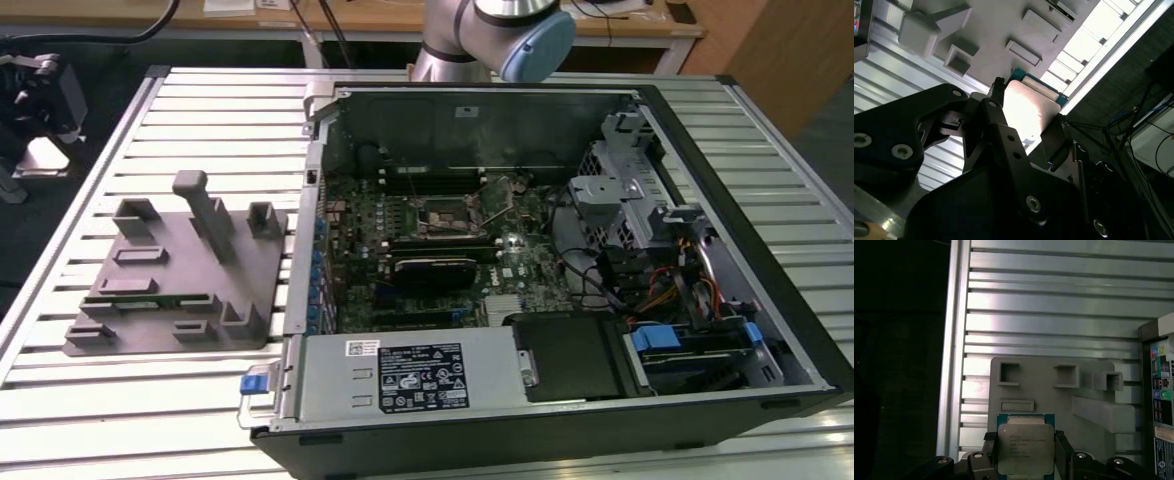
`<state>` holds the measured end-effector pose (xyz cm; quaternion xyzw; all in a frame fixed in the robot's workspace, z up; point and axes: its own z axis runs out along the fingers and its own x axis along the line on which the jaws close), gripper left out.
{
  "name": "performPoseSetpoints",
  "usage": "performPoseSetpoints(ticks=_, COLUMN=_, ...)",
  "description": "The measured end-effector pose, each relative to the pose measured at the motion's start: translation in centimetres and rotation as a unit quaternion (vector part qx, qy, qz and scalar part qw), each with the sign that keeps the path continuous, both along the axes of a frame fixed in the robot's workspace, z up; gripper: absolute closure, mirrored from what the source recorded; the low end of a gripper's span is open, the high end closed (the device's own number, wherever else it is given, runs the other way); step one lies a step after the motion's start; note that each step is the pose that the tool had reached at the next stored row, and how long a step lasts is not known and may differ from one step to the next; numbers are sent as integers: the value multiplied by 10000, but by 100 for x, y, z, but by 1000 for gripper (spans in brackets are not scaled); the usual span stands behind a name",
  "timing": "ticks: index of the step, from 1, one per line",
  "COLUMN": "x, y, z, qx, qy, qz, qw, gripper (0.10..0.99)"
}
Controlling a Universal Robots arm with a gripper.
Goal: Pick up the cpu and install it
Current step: 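Pick up the cpu and move it towards the insertion slot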
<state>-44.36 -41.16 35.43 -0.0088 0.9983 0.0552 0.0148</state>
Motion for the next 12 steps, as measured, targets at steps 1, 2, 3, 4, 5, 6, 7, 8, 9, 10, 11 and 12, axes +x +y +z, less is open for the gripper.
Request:
performPoseSetpoints(ticks=1, x=0, y=0, z=10, qx=2, qy=0, qz=0, qw=10000, gripper=545)
performPoseSetpoints(ticks=2, x=0, y=0, z=17, qx=4, qy=-1, qz=0, qw=10000, gripper=545)
performPoseSetpoints(ticks=3, x=-1, y=0, z=22, qx=6, qy=-1, qz=0, qw=10000, gripper=545)
performPoseSetpoints(ticks=4, x=0, y=0, z=23, qx=6, qy=-2, qz=0, qw=10000, gripper=545)
performPoseSetpoints(ticks=5, x=0, y=0, z=23, qx=6, qy=-1, qz=0, qw=10000, gripper=545)
performPoseSetpoints(ticks=6, x=0, y=0, z=24, qx=6, qy=-1, qz=0, qw=10000, gripper=545)
performPoseSetpoints(ticks=7, x=0, y=0, z=25, qx=5, qy=-1, qz=0, qw=10000, gripper=545)
performPoseSetpoints(ticks=8, x=0, y=0, z=25, qx=5, qy=0, qz=0, qw=10000, gripper=545)
performPoseSetpoints(ticks=9, x=0, y=0, z=25, qx=5, qy=0, qz=0, qw=10000, gripper=545)
performPoseSetpoints(ticks=10, x=0, y=0, z=25, qx=5, qy=0, qz=0, qw=10000, gripper=545)
performPoseSetpoints(ticks=11, x=0, y=0, z=25, qx=6, qy=0, qz=0, qw=10000, gripper=545)
performPoseSetpoints(ticks=12, x=0, y=0, z=26, qx=6, qy=0, qz=0, qw=10000, gripper=545)
